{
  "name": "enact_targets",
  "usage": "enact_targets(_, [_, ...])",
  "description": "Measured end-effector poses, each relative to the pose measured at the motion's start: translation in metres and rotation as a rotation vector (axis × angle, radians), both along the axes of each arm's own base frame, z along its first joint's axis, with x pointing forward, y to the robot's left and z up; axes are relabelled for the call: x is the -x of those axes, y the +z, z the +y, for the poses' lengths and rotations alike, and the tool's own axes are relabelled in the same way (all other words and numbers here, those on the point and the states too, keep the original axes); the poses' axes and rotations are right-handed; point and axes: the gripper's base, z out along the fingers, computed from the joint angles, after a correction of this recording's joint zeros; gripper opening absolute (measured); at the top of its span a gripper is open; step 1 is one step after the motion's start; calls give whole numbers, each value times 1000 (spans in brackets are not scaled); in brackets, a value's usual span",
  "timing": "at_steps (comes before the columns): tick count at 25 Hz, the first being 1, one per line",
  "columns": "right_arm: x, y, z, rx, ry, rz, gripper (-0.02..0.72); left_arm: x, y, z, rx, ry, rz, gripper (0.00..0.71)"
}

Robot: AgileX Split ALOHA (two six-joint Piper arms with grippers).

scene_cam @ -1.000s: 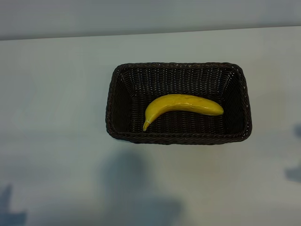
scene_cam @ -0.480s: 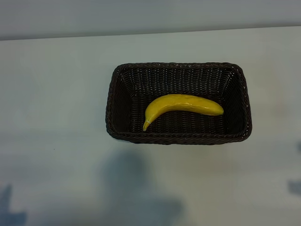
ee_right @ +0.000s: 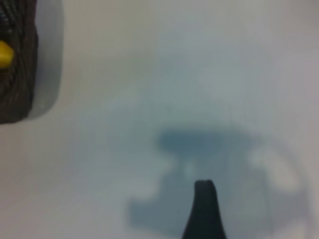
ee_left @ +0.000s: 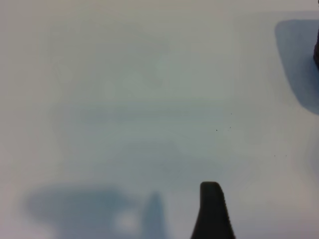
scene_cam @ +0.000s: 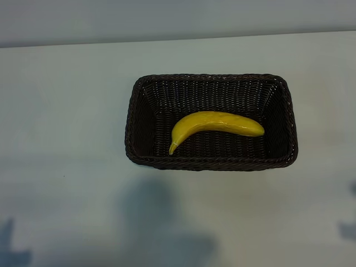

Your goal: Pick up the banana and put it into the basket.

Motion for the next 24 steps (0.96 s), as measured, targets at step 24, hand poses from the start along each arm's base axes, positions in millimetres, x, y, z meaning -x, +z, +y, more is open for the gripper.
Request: enact_targets(24, [19,0,3,14,8,-129,568,0,0,0,0,0,0,541])
